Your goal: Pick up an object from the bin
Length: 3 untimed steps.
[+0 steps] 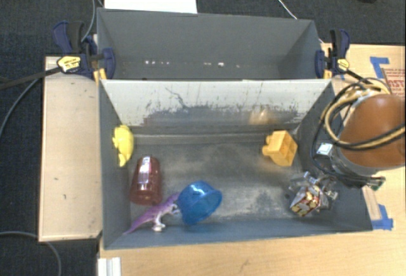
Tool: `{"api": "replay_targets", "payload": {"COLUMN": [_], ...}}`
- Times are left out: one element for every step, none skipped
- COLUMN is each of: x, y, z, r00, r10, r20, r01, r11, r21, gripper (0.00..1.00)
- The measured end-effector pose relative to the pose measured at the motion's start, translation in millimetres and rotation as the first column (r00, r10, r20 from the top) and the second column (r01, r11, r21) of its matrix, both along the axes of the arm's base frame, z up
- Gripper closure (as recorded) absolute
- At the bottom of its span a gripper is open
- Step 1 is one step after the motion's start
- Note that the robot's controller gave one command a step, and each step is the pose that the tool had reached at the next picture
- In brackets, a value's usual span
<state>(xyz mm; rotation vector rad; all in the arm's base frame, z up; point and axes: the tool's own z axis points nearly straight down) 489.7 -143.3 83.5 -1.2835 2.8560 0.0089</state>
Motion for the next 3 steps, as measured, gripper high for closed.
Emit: {"api": "replay_targets", "payload": {"x": [0.0, 0.8, -0.6], "y": [-0.7, -0.8, -0.1], "z": [13.1, 25.1, 38.0], "r00": [1.000, 1.000, 1.000], "r10": [-0.002, -0.004, -0.004], "r20": [0.000, 0.004, -0.003], "r01": [0.002, 0.004, 0.004], "r11": [1.000, 1.000, 1.000], "r21": [0.000, -0.001, 0.002], "gripper": [1.00, 1.00, 1.00]}}
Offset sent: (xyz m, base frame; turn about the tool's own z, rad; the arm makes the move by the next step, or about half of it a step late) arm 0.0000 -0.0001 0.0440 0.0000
